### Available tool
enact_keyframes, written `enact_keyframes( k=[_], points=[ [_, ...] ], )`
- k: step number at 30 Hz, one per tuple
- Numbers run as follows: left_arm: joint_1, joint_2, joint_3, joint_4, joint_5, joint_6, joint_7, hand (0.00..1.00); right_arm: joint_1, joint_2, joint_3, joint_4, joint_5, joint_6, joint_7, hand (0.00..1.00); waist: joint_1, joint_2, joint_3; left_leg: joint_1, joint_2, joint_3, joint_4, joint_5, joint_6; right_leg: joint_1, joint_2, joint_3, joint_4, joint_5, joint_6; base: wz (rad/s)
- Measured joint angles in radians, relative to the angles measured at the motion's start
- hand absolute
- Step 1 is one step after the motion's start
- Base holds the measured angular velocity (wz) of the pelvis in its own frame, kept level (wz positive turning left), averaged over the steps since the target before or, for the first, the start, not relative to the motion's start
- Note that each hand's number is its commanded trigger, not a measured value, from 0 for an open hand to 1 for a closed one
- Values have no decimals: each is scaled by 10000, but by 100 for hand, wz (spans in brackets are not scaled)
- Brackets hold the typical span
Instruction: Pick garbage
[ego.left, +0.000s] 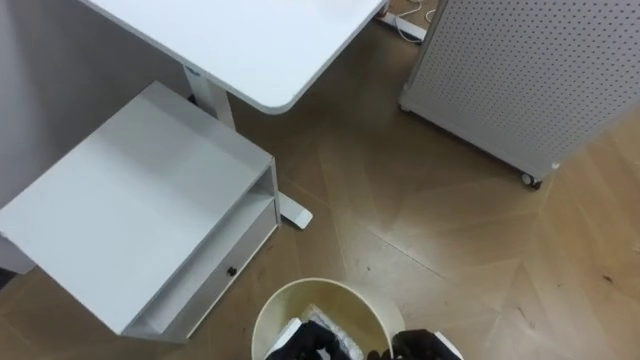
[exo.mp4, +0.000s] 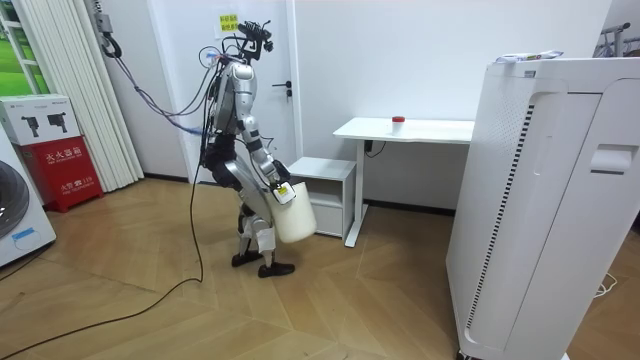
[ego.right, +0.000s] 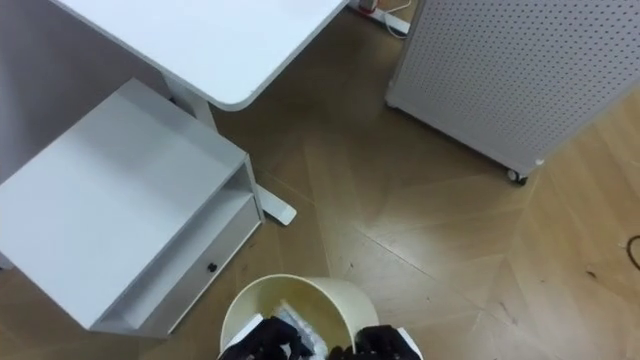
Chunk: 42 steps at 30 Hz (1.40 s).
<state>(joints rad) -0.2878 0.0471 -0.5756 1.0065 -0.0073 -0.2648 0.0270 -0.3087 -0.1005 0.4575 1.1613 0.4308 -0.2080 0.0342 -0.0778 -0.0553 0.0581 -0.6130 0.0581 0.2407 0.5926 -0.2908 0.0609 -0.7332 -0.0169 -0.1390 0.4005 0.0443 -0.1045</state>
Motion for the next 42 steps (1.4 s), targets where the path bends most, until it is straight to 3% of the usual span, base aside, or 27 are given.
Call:
enact_keyframes(
  k=[11, 17, 23, 27, 33, 35, 37, 38, 39, 40, 42],
  points=[
    [139, 28, 14, -5, 1, 177, -410, 0, 116, 0, -104, 1, 17, -91, 120, 100, 97, 49, -27, -10, 2, 0, 45, -12, 18, 0, -10, -7, 2, 9, 4, 0],
    [127, -33, 41, -35, 13, 184, -466, 0, 193, -105, -131, 41, 196, -93, 130, 100, 287, 236, -139, 10, -5, 3, 63, -11, 19, 12, -9, 14, 5, 28, 7, 0],
    [151, 140, 227, -110, 209, 176, -459, 0, 562, -282, -133, 132, 221, -94, 311, 100, 312, 381, -109, 593, -6, 22, -78, -49, 43, 583, -1, 6, -75, -42, 89, 0],
    [270, 450, 260, -978, 217, 76, -382, 0, 652, -444, -296, 285, 229, -94, 380, 100, 333, 458, -102, 1158, 1, 195, -185, -127, 24, 1039, 27, 142, -89, -113, 167, -9],
    [466, 601, 1024, -1972, 211, -191, -357, 0, 1491, -671, -1246, 171, 253, -108, 647, 100, 241, 527, -148, 2479, -25, 381, -753, -144, 113, 2266, 167, 390, -553, -111, 315, -12],
    [716, 786, 1279, -2527, 213, -219, -345, 0, 1865, -722, -1698, -72, 274, -105, 660, 100, 234, 524, -173, 2921, -6, 573, -942, -154, 92, 2577, 228, 508, -597, -126, 362, -27],
    [1390, 1012, 1836, -3746, 463, -249, -294, 0, 2366, -865, -2174, -557, 177, -108, 652, 100, 223, 529, -238, 3502, 24, 964, -1274, -176, 78, 2888, 345, 736, -585, -190, 425, -43],
    [1553, 1057, 1995, -4068, 576, -255, -280, 0, 2432, -897, -2263, -583, 110, -108, 655, 100, 249, 533, -253, 3650, 87, 1091, -1320, -208, 77, 2961, 362, 724, -516, -260, 431, -43],
    [1804, 1093, 2290, -4521, 819, -271, -211, 0, 2583, -941, -2458, -571, 56, -105, 658, 100, 319, 549, -293, 4060, 369, 1706, -1405, -312, 3, 3113, 42, 109, 376, -900, 355, -24],
    [2008, 1051, 2457, -4872, 893, -271, -54, 0, 2766, -1008, -2621, -592, 115, -109, 626, 100, 309, 587, -357, 4576, 501, 2137, -1604, -349, -103, 3394, -493, -414, 1353, -1770, 595, -14],
    [2230, 1107, 2639, -5385, 888, -396, 143, 0, 2943, -1045, -2817, -569, 116, -114, 519, 100, 364, 472, -432, 5140, 513, 2512, -1655, -431, -397, 3837, -1029, -567, 1518, -2383, 945, -23]
  ],
)
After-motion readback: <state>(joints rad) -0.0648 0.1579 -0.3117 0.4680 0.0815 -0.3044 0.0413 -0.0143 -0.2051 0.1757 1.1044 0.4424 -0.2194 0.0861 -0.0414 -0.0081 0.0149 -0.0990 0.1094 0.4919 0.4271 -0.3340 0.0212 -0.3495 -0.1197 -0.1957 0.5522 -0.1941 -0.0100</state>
